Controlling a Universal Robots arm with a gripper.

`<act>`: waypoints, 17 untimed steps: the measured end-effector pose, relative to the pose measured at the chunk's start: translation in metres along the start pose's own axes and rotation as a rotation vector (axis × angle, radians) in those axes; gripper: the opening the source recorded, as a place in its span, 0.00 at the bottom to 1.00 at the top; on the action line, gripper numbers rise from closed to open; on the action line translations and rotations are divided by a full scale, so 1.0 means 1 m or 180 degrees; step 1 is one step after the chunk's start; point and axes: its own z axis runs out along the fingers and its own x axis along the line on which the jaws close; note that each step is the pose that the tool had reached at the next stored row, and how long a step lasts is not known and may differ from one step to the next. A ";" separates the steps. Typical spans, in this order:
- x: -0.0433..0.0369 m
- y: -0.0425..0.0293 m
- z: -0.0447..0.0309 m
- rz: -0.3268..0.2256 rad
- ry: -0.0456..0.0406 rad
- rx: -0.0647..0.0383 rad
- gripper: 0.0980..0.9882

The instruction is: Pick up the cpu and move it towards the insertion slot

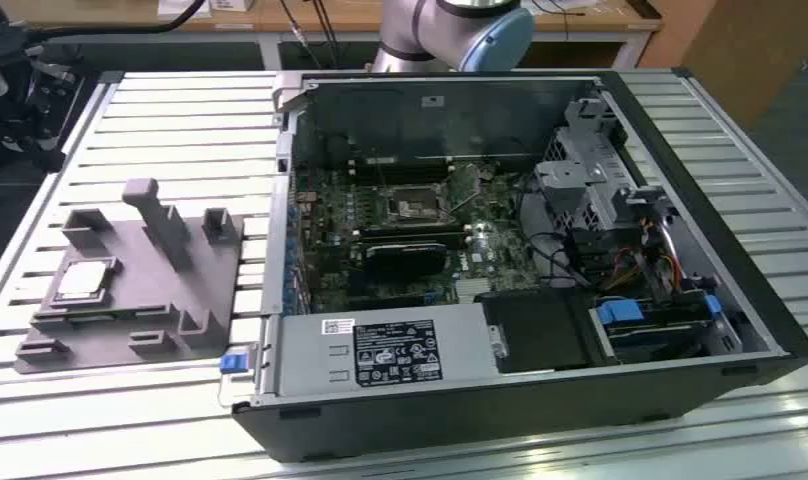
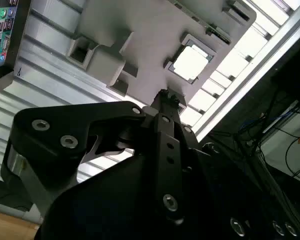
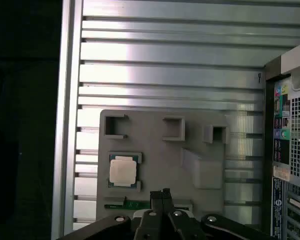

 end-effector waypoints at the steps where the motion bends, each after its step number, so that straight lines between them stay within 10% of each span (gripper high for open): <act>1: 0.0000 0.0000 0.0000 0.0000 0.0000 0.0000 0.01; 7: 0.0039 0.0001 0.0001 0.0000 -0.0001 0.0000 0.01; 17: 0.0432 0.0008 0.0017 0.0000 0.0000 0.0000 0.01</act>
